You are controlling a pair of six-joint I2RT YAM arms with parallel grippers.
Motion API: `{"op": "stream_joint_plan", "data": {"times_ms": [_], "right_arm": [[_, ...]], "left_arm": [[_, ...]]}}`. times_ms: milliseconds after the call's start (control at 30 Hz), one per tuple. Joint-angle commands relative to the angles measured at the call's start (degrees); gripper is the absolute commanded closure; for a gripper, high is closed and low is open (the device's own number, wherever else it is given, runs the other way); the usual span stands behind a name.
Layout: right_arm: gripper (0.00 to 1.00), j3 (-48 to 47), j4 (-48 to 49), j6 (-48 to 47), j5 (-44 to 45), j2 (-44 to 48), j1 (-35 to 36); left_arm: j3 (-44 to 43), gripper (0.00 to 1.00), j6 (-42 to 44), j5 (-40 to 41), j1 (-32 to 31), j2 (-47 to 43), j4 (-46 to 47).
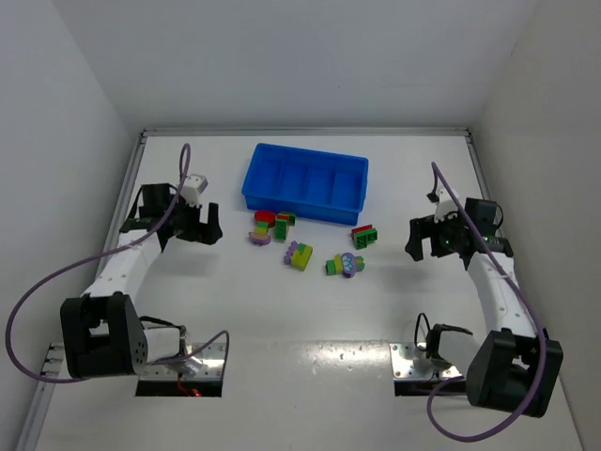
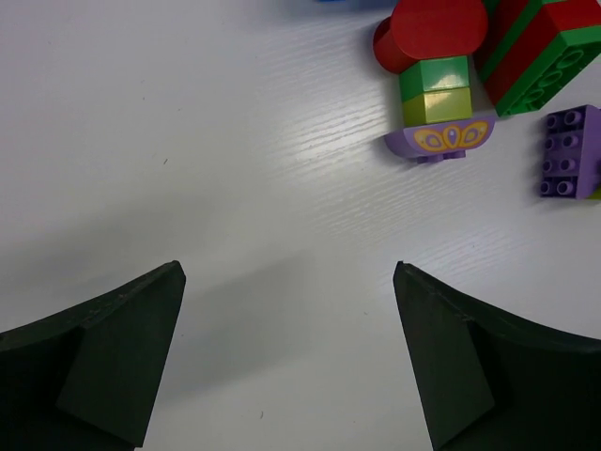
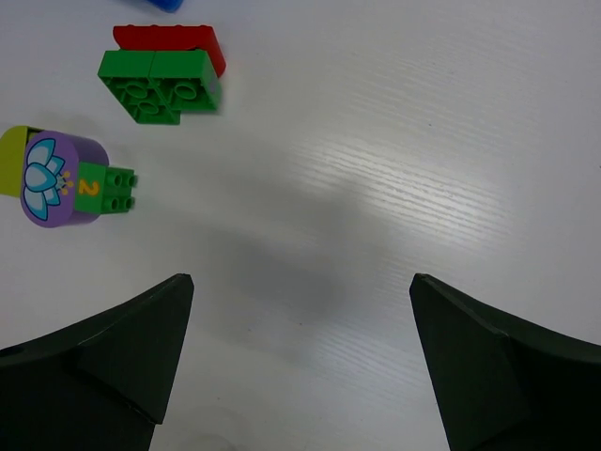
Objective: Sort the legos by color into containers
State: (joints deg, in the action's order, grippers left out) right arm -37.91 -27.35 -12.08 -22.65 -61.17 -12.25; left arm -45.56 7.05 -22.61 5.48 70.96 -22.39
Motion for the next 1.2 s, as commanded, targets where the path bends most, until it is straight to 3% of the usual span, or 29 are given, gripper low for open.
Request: {"op": "stream_joint_plan", "data": {"times_ms": [0,300,533,733,867,1167], "right_arm": [[0.0,0.1,0.9,-1.1,-1.3,1.0,-0.1],[0.0,2.8,4.1,-1.1,-1.9,4.0,-0.1],[0.0,1.0,2.5,-1.7,-1.9,3.3,-0.1],[0.01,0.5,1.2,-2.3,-2.6,1.9,-0.1],[0.01,-0.1,0.5,-2.8,-3.2,1.4,-0.1],[0.01,-0.6,-0.6,-3.8,-3.2,-0.3,-0.1]], "left_arm": [[0.0,0.0,1.7,-2.7,0.5,-3.5,0.5],[-2.4,0.0,5.0,1.1,-14.3,-7.0,-0.1],[-9.1,0.02,6.3,3.4,-39.2,0.0,-2.2],[-9.6,0.08,7.7,7.2,-55.2,7.3,-1.1],[-9.6,0.1,7.7,7.8,-58.4,11.5,1.9],[-10.2,0.12,12.1,7.3,-58.9,17.9,11.5]]}}
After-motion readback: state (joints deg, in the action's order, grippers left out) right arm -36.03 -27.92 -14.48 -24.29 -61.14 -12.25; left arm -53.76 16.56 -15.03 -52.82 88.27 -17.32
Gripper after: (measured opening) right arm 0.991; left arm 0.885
